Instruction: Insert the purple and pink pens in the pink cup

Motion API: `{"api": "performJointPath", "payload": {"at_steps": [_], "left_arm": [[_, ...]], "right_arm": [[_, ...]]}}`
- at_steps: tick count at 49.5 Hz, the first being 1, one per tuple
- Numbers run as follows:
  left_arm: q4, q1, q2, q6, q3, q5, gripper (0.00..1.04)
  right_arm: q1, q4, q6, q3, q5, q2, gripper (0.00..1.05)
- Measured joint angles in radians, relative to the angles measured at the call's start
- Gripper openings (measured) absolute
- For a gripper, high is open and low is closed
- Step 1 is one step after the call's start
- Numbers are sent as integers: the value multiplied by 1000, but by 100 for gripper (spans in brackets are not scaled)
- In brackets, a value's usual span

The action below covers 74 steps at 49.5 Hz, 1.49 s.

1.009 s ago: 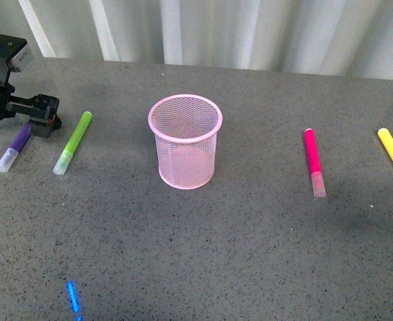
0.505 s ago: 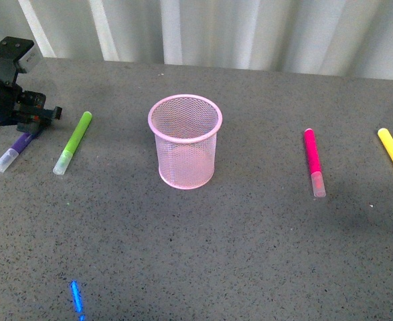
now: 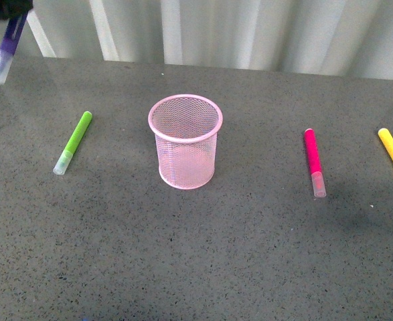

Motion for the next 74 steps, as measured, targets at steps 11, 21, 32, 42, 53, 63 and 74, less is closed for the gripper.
{"api": "performJointPath", "payload": {"at_steps": [11, 21, 32, 42, 53, 63, 74], "left_arm": [[364, -176, -160, -251, -200, -72, 13], [568, -374, -124, -399, -290, -233, 13], [607, -507, -26, -455, -264, -286, 13], [652, -530, 55, -457, -239, -328, 13], [669, -515, 126, -434, -203, -330, 13], [673, -492, 162, -413, -182, -323, 13], [675, -476, 188, -408, -179, -311, 13]], "right_arm": [[0, 0, 0, 0, 0, 0, 98], [0, 0, 0, 0, 0, 0, 98], [0, 0, 0, 0, 0, 0, 98], [0, 0, 0, 0, 0, 0, 98], [0, 0, 0, 0, 0, 0, 98], [0, 0, 0, 0, 0, 0, 98], [0, 0, 0, 0, 0, 0, 98]]}}
